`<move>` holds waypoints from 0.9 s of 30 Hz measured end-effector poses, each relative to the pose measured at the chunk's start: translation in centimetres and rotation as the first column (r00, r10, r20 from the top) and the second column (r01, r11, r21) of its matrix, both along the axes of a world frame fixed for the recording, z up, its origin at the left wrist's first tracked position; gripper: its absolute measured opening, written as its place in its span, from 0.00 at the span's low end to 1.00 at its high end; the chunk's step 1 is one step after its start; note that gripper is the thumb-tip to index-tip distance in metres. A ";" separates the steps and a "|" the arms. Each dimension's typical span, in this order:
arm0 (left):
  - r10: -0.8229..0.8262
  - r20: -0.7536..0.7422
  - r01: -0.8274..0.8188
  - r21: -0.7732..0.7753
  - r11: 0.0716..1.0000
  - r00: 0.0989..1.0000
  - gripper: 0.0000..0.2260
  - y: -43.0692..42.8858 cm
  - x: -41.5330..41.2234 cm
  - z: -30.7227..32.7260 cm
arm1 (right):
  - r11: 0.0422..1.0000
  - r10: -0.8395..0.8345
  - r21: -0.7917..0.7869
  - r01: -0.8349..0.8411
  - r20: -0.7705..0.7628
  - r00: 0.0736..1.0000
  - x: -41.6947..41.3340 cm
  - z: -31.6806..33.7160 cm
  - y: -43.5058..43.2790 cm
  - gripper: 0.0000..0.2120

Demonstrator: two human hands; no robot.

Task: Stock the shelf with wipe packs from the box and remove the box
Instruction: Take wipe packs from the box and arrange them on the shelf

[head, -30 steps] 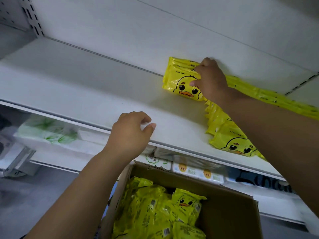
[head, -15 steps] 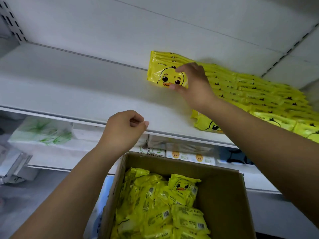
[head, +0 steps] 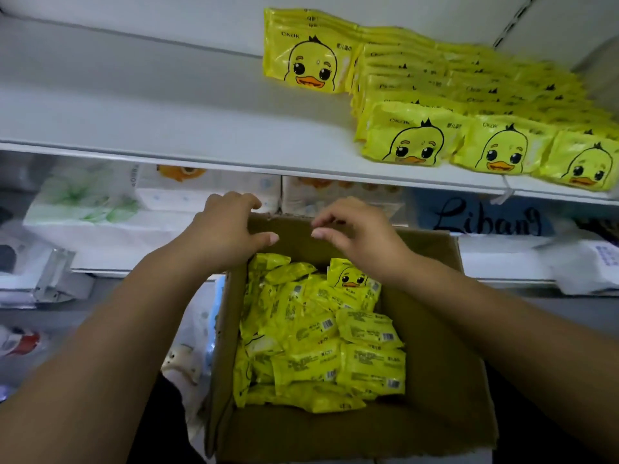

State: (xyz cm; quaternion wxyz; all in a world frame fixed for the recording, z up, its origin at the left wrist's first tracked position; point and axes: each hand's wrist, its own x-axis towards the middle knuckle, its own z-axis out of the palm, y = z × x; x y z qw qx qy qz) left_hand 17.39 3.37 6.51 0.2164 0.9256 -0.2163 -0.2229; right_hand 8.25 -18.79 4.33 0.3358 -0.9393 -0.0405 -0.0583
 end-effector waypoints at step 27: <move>0.032 -0.225 0.051 0.354 0.934 0.974 0.33 -1.7 0.6 -3.5 | 0.946 -0.213 -0.287 0.152 -0.195 0.958 -1.2 -19.5 -0.5 0.20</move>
